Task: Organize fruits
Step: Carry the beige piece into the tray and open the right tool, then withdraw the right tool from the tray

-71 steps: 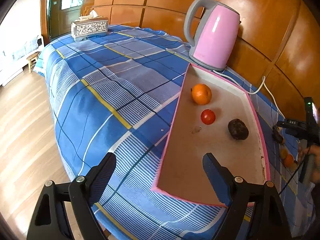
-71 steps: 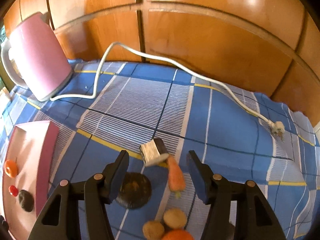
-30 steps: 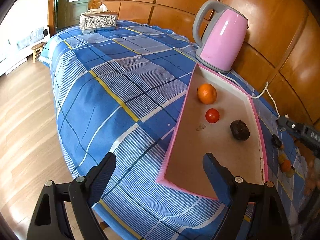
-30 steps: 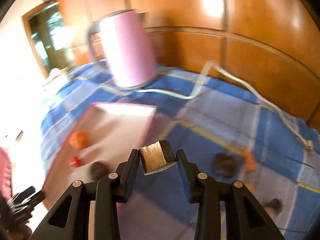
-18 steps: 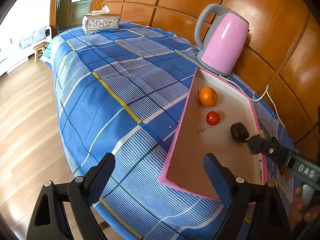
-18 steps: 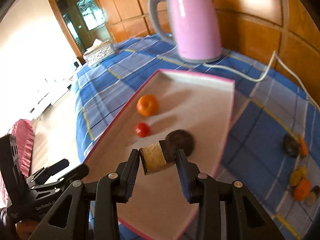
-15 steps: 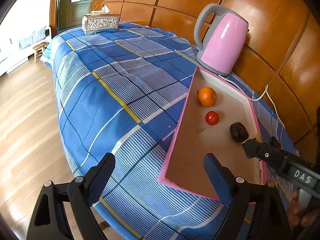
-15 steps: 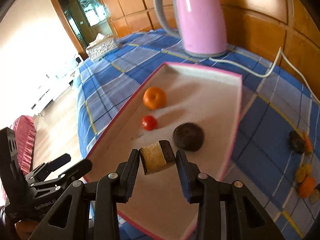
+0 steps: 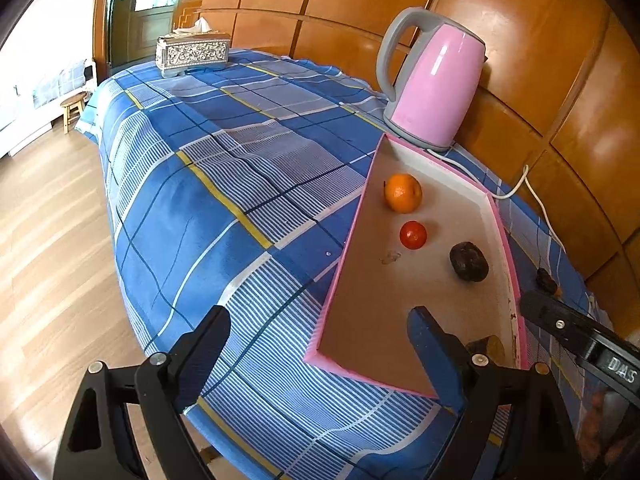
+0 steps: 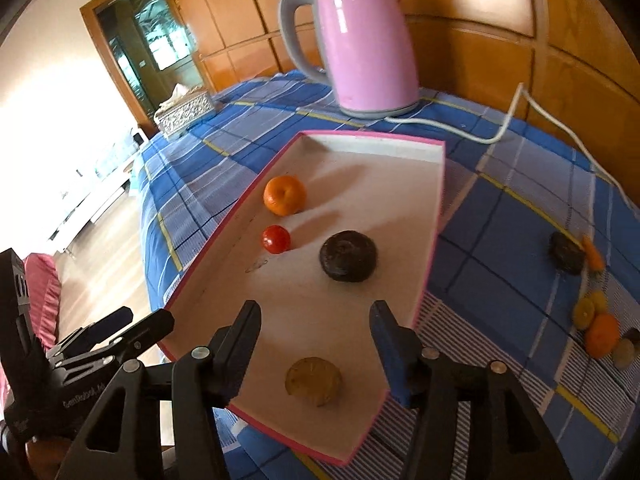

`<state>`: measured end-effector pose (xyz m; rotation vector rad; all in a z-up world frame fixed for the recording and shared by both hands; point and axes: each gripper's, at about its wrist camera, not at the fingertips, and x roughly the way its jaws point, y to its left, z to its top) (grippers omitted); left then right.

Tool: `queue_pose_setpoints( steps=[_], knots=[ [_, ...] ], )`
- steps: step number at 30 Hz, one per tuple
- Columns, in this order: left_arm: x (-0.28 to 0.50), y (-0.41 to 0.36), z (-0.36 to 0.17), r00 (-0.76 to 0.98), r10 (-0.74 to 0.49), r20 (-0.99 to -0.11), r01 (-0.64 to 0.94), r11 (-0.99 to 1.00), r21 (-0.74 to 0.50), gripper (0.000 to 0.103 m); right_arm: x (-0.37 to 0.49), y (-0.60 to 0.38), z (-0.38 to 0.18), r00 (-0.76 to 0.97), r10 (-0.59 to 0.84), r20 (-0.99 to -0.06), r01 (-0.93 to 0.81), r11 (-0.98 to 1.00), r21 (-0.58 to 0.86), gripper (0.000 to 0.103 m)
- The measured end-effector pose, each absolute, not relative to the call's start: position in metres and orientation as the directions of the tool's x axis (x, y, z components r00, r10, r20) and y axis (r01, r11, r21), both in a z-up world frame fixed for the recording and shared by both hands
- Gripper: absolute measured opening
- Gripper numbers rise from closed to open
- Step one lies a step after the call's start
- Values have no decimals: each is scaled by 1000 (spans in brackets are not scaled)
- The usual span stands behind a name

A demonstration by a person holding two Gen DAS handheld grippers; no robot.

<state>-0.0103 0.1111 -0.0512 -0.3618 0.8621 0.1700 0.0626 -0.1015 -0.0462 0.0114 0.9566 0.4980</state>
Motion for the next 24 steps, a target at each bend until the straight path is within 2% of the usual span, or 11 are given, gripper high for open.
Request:
queue_pose_setpoints(
  steps=[13,24],
  knots=[
    [-10,107,-52,642,-7,-767,-276,931,-240,91,41,-175,-46,590,277,-758,-187,961,205,57],
    [-8,103,-54,635,-15,-772,-261,937,-233,91,24,-241,-54,637,88,-766,42,988,148,57]
  ],
)
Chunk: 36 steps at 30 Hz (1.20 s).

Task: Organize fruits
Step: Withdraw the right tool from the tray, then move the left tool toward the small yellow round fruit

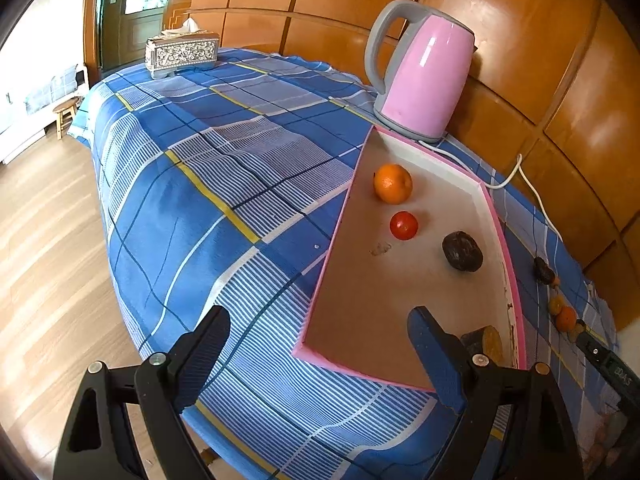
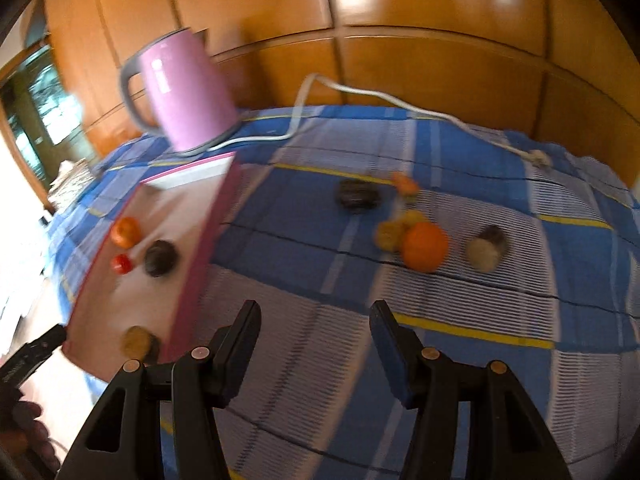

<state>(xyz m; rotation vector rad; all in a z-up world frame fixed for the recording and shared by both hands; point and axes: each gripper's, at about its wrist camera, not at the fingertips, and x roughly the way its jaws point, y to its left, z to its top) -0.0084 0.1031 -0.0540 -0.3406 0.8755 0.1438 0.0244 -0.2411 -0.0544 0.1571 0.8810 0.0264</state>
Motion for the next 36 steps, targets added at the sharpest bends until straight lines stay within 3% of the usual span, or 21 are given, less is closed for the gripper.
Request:
queue_pose_setpoints(
  steps=[17,36],
  knots=[
    [-3,80,-35,672,-47,-739,-152,968,-201,92,-29,-378,-81,575,-266,-774,498,864,73,62],
    [27,-4,-5,649,-239,-722,145,971,-191,91,-55,-427,-97,489,-404,-773,652,758,16,62]
  ],
)
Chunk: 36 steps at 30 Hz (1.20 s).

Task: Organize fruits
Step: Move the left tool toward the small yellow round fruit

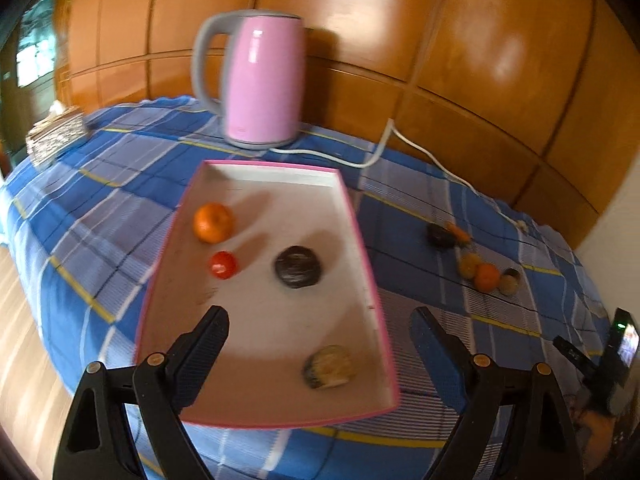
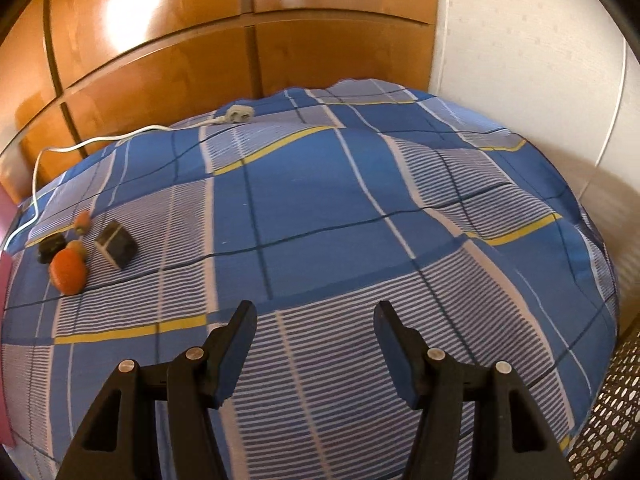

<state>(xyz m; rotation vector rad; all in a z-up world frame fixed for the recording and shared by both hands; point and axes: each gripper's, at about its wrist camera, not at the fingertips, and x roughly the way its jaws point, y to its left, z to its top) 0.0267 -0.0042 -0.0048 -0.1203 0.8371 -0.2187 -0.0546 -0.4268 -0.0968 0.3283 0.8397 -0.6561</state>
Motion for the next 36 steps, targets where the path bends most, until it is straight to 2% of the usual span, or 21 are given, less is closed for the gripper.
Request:
queue_pose_setpoints(
  steps=[9,17,20,28,31,36],
  knots=[
    [48,-52,-1,593,-326,-736,264,942,-205,84,-57,-435,-103,471,-415,-779,670,742,10,62],
    [68,-83,-7,557,-339,-758,300,934,-197,82,-58,-443,-104,462,-431,-775,688,725,7,62],
    [79,-98,-13,532,-347,-773,320,927,-197,73,-58,-445,-105,457,-439,-773,693,721,0,62],
    [109,-143,-38,447,-385,-808,378,900,-219,38,-55,-446,-106,462,-445,-767,688,725,-6,66],
    [120,-162,-46,420,-398,-816,407,886,-222,31,-55,-446,-107,466,-446,-764,687,727,-5,67],
    [134,-194,-62,363,-409,-837,464,859,-218,30,-54,-447,-108,474,-444,-760,684,730,0,70]
  ],
)
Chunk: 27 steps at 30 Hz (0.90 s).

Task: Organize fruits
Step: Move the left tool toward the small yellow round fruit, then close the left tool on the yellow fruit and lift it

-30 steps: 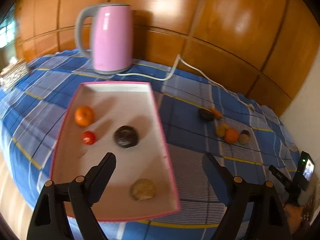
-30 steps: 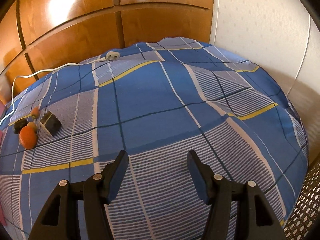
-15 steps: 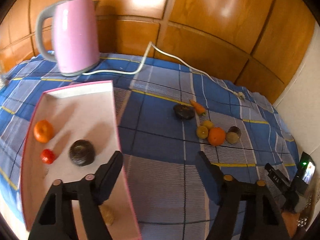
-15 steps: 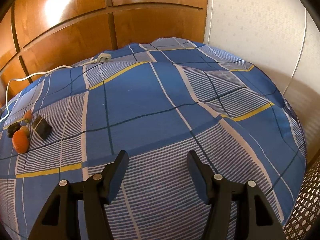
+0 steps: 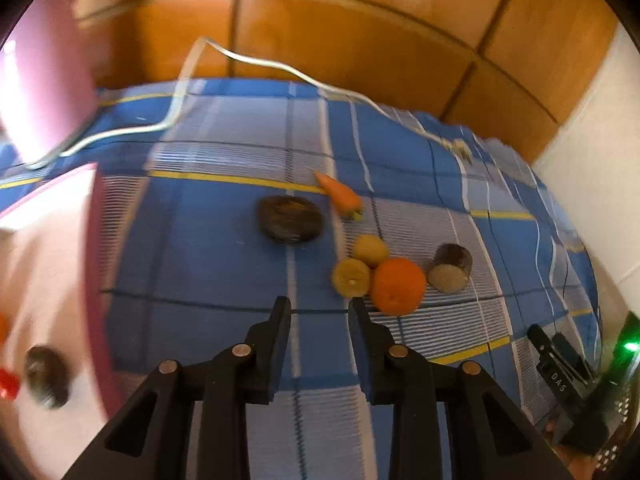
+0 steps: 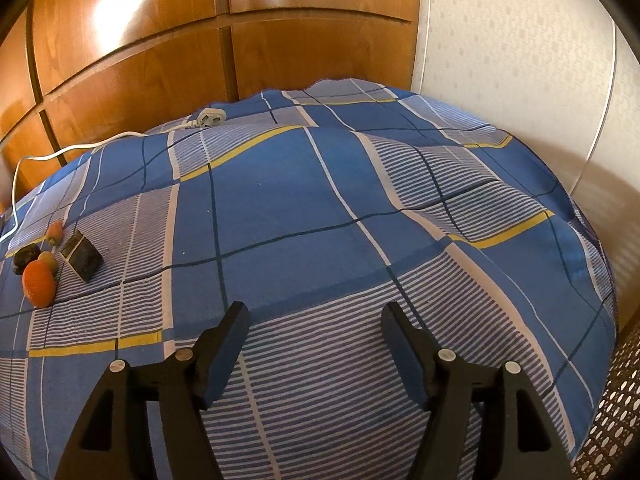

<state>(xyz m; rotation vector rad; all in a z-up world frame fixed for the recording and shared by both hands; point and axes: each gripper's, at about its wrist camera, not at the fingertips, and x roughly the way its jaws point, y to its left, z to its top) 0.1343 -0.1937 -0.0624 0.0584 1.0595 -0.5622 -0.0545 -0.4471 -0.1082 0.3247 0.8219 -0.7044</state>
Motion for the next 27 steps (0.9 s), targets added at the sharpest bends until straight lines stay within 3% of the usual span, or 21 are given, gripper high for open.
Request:
queue_pose_setpoints(
  steps=[14,18,27],
  knots=[
    [162,-224,-84,315,-479,-820,499,818,-286,33,-54,-449,-109,484,-435,-760,680,733,13,74],
    [160,-226,-87,287,-506,-813,521,795,-310,26,-54,-449,-109,484,-434,-760,680,733,14,75],
    [142,-201,-71,315,-517,-796,486,808,-332,26,-53,-449,-110,484,-435,-759,679,734,13,75]
  ],
)
